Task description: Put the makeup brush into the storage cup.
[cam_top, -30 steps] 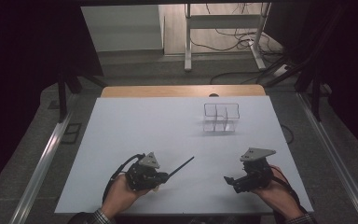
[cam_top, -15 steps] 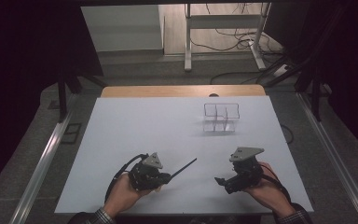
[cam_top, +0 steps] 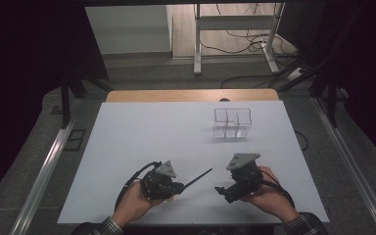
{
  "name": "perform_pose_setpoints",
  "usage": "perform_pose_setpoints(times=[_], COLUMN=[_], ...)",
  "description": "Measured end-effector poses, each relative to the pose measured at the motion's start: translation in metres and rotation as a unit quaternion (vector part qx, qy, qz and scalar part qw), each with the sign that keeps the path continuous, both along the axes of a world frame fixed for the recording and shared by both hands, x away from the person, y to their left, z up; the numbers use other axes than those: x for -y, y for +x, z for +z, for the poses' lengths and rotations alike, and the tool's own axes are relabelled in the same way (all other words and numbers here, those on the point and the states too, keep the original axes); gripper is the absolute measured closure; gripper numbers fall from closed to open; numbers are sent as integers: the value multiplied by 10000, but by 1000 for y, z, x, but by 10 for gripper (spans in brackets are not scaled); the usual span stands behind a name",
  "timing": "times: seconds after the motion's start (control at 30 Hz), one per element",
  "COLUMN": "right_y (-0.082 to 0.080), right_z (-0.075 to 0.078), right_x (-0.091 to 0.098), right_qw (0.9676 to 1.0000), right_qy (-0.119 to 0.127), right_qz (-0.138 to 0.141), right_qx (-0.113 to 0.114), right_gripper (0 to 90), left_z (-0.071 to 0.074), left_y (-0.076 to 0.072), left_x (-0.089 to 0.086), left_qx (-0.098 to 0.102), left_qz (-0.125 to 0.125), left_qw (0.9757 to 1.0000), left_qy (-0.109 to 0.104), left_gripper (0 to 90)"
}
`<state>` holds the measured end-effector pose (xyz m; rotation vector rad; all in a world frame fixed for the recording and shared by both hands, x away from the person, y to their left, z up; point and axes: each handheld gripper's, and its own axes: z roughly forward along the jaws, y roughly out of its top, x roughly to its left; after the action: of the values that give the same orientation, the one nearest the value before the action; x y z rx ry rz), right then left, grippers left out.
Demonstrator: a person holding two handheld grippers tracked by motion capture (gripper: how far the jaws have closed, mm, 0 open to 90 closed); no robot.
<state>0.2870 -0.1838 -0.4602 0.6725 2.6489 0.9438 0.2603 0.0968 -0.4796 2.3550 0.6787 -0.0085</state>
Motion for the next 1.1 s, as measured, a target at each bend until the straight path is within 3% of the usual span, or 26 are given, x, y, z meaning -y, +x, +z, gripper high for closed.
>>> perform_pose_setpoints(times=[0.53,1.1], right_y=[6,7], right_z=[1,-4], right_x=[-37,-64], right_qw=[9983,9913], right_qy=[-304,-687], right_qz=[486,1107], right_qx=[129,175], right_gripper=[31,162], left_z=[1,3], left_y=[0,1], left_x=[7,8], left_qx=[14,-4], left_qz=[-174,-180], left_qw=[9998,9998], left_qy=[55,59], left_gripper=[838,838])
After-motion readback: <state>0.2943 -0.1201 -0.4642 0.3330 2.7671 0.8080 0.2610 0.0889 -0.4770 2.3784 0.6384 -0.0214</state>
